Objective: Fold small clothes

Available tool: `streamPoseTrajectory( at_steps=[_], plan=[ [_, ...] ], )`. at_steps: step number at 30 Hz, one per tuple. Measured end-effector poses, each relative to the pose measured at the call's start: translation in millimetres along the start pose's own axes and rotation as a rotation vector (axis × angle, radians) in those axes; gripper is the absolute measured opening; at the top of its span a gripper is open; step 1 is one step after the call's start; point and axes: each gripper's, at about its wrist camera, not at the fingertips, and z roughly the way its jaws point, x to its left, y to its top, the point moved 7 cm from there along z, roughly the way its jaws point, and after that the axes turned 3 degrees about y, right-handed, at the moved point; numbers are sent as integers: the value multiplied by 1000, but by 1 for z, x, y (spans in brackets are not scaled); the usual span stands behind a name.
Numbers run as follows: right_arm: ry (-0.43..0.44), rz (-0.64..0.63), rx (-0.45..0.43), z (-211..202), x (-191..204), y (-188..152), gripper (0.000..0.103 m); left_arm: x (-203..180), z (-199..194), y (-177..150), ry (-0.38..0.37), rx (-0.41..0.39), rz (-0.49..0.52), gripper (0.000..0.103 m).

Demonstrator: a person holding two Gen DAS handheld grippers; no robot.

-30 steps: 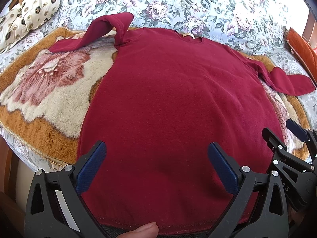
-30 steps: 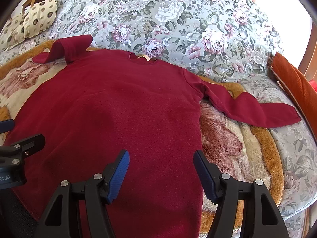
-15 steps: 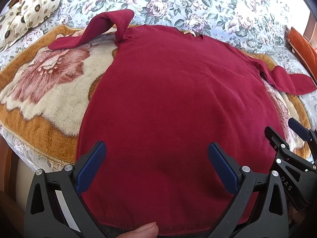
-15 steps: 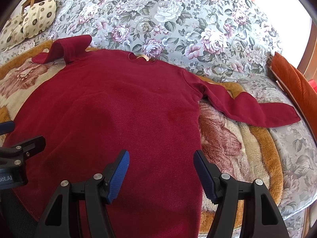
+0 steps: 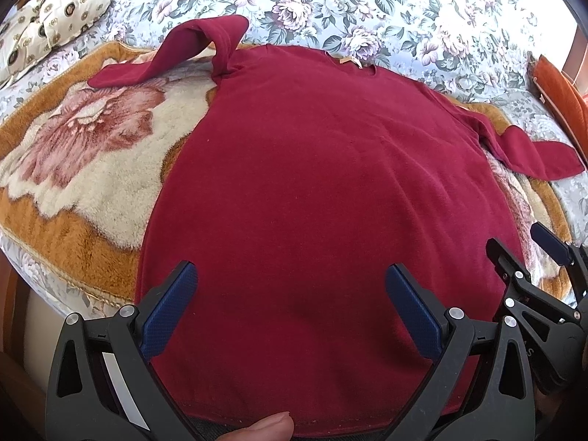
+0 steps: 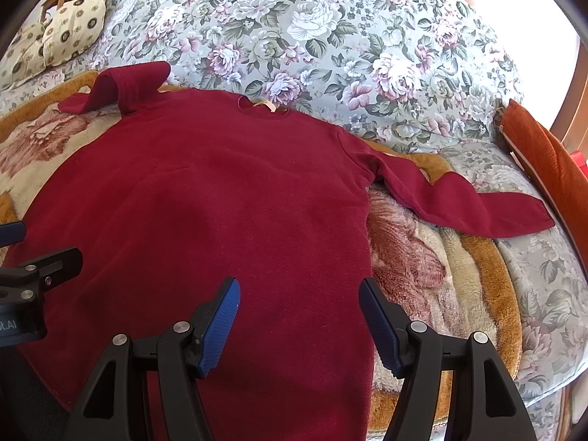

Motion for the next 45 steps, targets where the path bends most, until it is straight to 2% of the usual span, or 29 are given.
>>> streamPoseTrajectory(
  at_steps=[24,45],
  plan=[
    [2,50,-42,-9,-9,1,65,5,0,-1,16,4,-1,102],
    [3,38,-26,-5,-5,-1,65,4,4,0,-8,21,-6,103]
  ],
)
